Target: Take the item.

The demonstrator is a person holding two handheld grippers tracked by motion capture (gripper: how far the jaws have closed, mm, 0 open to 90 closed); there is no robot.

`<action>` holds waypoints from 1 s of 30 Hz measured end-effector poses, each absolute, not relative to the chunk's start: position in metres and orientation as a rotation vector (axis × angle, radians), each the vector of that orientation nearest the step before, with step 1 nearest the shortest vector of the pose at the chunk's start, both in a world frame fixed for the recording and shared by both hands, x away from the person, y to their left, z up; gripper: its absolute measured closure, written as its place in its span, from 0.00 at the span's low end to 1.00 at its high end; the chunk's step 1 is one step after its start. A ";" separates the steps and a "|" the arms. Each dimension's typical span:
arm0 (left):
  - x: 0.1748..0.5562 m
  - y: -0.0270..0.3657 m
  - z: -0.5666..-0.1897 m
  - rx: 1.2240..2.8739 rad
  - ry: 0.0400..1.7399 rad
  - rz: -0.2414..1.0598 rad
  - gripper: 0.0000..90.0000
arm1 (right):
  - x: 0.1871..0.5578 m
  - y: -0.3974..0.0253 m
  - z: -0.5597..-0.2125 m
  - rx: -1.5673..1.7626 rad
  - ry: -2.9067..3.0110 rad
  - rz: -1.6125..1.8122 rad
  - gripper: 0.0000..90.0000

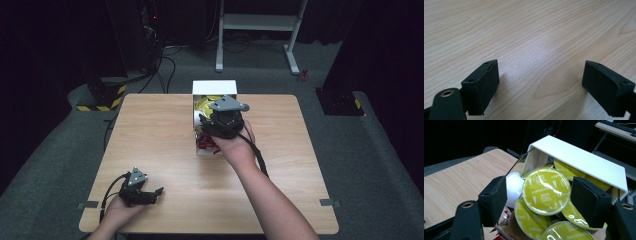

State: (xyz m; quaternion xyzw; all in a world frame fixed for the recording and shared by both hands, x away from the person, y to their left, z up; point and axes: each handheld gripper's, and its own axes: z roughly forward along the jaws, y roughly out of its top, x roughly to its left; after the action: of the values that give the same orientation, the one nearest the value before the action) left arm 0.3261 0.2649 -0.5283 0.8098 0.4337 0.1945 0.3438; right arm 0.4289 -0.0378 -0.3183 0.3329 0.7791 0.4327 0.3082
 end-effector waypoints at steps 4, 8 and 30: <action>0.326 0.265 -0.529 2.101 1.123 0.502 0.16 | 0.434 -0.032 -0.318 0.884 2.068 1.127 0.33; 0.326 0.265 -0.529 2.101 1.122 0.501 0.16 | 0.440 -0.028 -0.321 0.908 2.066 1.097 0.33; 0.326 0.264 -0.529 2.099 1.119 0.497 0.16 | 0.454 -0.033 -0.325 0.978 2.092 1.086 0.38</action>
State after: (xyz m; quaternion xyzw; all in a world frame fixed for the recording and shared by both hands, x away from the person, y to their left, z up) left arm 0.3256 0.2642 -0.5288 0.8097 0.4317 0.1915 0.3483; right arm 0.4541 -0.0332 -0.3253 0.3667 0.7845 0.4071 0.2905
